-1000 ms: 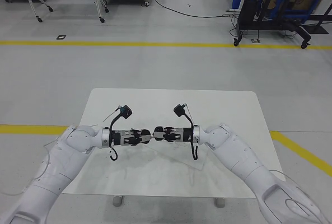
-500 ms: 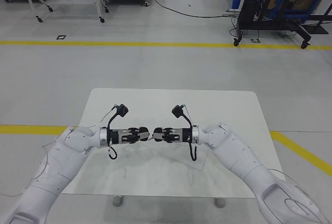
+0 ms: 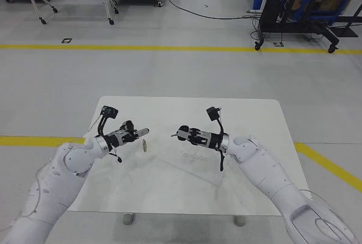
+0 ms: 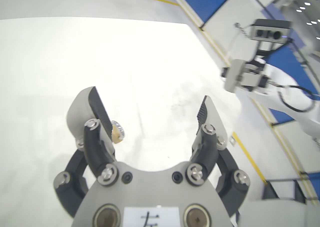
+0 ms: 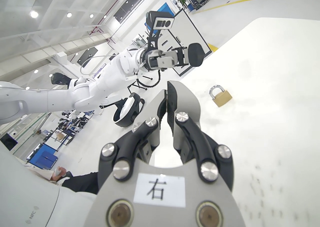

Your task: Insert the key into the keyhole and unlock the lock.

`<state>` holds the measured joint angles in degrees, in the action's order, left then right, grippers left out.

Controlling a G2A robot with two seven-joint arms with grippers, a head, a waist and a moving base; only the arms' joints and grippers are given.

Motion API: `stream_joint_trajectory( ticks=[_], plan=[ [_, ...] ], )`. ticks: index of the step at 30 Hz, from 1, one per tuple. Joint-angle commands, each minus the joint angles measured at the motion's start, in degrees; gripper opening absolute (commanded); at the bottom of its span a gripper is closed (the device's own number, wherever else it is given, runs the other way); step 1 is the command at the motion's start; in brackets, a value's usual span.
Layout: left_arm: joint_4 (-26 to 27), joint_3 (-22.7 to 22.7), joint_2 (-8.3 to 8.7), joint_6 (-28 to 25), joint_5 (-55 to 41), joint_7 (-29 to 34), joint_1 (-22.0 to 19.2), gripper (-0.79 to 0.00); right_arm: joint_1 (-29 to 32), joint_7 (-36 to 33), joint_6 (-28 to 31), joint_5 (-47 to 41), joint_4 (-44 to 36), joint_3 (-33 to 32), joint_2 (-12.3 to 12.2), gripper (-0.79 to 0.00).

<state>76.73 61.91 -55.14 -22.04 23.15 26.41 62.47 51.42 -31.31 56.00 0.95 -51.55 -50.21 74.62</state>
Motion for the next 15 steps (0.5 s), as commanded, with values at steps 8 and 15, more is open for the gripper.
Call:
stream_joint_trajectory(
  ticks=[8,15],
  plan=[
    [5.19,-9.94,-2.87,28.11,18.72,3.89,-2.62,-0.068,0.72,1.42,0.07,1.6,-1.22,-0.46,-0.15,-0.785],
    [1.75,-13.46,-4.75,31.05,20.33,7.99,-5.55,-0.129,0.72,1.42,0.07,1.6,-1.22,-0.46,-0.15,-0.785]
  ],
)
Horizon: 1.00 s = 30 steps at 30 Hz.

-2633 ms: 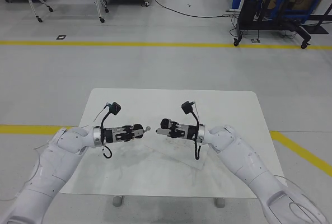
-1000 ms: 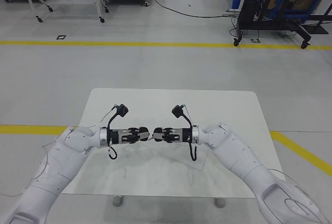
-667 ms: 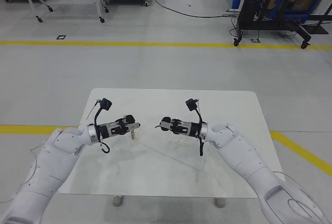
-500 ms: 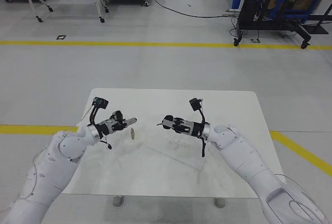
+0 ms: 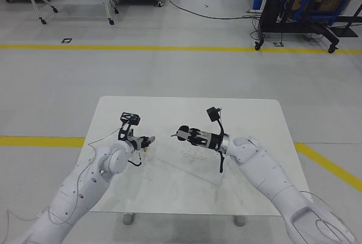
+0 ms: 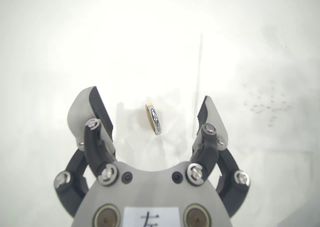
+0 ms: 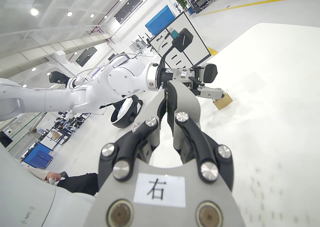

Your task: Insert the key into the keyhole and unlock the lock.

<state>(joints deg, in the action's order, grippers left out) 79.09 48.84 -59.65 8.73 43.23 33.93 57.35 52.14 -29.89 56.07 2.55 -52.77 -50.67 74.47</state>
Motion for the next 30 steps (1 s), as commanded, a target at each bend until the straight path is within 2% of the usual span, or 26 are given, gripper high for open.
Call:
stream_joint_trajectory(
  ticks=[1,3,5,6,7,11,12,14,18,20,22,30],
  plan=[
    [-1.1,-0.69,-0.46,0.53,0.5,0.86,-0.8,-0.139,0.0,0.0,0.0,0.0,0.0,0.0,0.0,-0.785],
    [-1.82,-1.17,-0.87,0.84,0.87,1.42,-1.45,-0.219,0.0,0.0,0.0,0.0,0.0,0.0,0.0,-0.785],
    [-2.33,-1.48,-1.22,0.92,1.07,1.85,-1.88,-0.265,0.0,0.0,0.0,0.0,0.0,0.0,0.0,-0.785],
    [-2.61,-1.57,-1.37,0.98,1.1,2.05,-2.02,-0.231,0.0,0.0,0.0,0.0,0.0,0.0,0.0,-0.785],
    [-2.83,-1.66,-1.53,1.03,0.98,2.3,-2.12,-0.157,0.0,0.0,0.0,0.0,0.0,0.0,0.0,-0.785],
    [-3.73,-1.97,-2.08,0.57,0.82,3.42,-2.61,-0.222,0.0,0.0,0.0,0.0,0.0,0.0,0.0,-0.785],
    [-3.8,-2.03,-2.2,0.58,0.88,3.55,-2.68,-0.339,0.0,0.0,0.0,0.0,0.0,0.0,0.0,-0.785],
    [-3.79,-2.16,-2.42,0.69,1.15,4.0,-2.72,-0.394,0.0,0.0,0.0,0.0,0.0,0.0,0.0,-0.785],
    [-3.88,-2.5,-2.85,1.92,1.9,5.73,-2.81,-0.422,0.0,0.0,0.0,0.0,0.0,0.0,0.0,-0.785],
    [-3.89,-2.7,-3.11,2.61,2.49,5.98,-2.92,-0.52,0.0,0.0,0.0,0.0,0.0,0.0,0.0,-0.785],
    [-3.83,-2.57,-3.3,3.03,2.77,5.68,-2.91,-0.785,0.0,0.0,0.0,0.0,0.0,0.0,0.0,-0.785],
    [-3.06,-1.06,-3.42,4.38,4.5,6.82,-2.0,-0.785,0.0,0.0,0.0,0.0,0.0,0.0,0.0,-0.785]
  ],
)
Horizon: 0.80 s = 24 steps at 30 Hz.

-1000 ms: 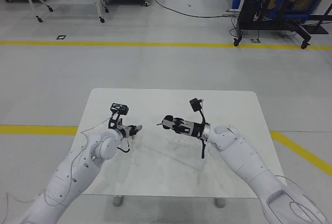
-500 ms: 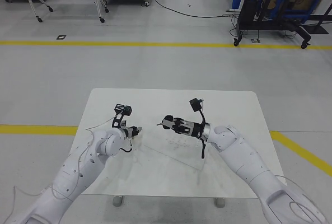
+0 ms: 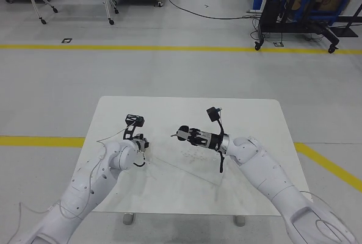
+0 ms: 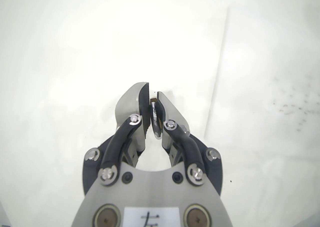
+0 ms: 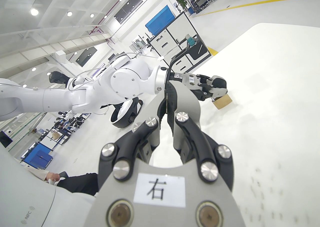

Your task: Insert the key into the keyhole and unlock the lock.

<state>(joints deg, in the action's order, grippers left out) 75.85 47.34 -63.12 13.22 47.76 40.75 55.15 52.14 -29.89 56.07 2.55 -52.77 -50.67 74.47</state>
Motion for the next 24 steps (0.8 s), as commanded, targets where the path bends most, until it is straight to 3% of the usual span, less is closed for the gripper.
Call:
stream_joint_trajectory(
  ticks=[1,14,15,16,19,24],
  plan=[
    [0.4,0.87,0.09,-0.17,-0.08,-0.07,0.41,-0.785,0.0,0.0,0.0,0.0,0.0,0.0,0.0,-0.785],
    [1.7,2.85,0.29,-3.98,2.2,3.56,1.95,-0.785,0.0,0.0,0.0,0.0,0.0,0.0,0.0,-0.785],
    [1.73,2.72,0.22,-3.94,2.54,4.08,1.86,-0.662,0.0,0.0,0.0,0.0,0.0,0.0,0.0,-0.785],
    [1.68,2.62,0.15,-4.29,2.63,4.7,1.81,-0.462,0.0,0.0,0.0,0.0,0.0,0.0,0.0,-0.785],
    [2.08,2.87,0.05,-4.01,3.32,5.07,1.89,-0.437,0.0,0.0,0.0,0.0,0.0,0.0,0.0,-0.785],
    [3.77,3.54,0.16,-4.17,4.59,6.77,2.9,-0.465,0.0,0.0,0.0,0.0,0.0,0.0,0.0,-0.785]
  ],
)
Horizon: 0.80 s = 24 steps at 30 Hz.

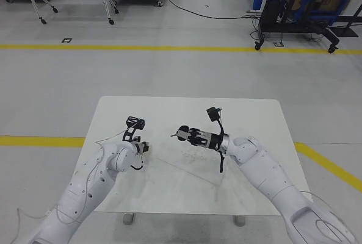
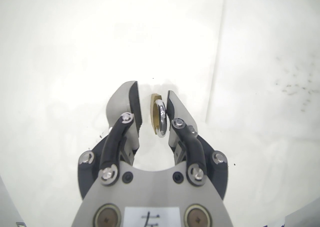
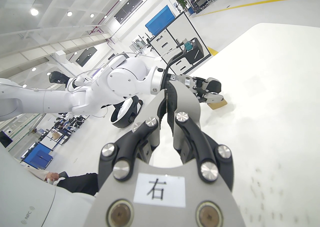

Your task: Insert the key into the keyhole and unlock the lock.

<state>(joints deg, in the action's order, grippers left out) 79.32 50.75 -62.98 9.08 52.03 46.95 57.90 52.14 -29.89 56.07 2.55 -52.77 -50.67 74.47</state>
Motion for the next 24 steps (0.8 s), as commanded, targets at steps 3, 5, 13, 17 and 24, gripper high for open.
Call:
stream_joint_trajectory(
  ticks=[3,5,13,17,24],
  plan=[
    [0.74,0.36,0.01,-0.26,0.9,1.48,0.51,-0.545,0.0,0.0,0.0,0.0,0.0,0.0,0.0,-0.785],
    [0.9,0.61,-0.05,-0.25,1.03,1.55,0.69,-0.616,0.0,0.0,0.0,0.0,0.0,0.0,0.0,-0.785],
    [1.28,1.45,-0.25,-0.63,1.72,2.22,1.25,-0.754,0.0,0.0,0.0,0.0,0.0,0.0,0.0,-0.785],
    [1.29,1.86,-0.37,-0.6,2.02,2.56,1.45,-0.785,0.0,0.0,0.0,0.0,0.0,0.0,0.0,-0.785],
    [1.59,2.26,-0.63,-0.99,2.42,3.1,1.76,-0.406,0.0,0.0,0.0,0.0,0.0,0.0,0.0,-0.785]
  ],
)
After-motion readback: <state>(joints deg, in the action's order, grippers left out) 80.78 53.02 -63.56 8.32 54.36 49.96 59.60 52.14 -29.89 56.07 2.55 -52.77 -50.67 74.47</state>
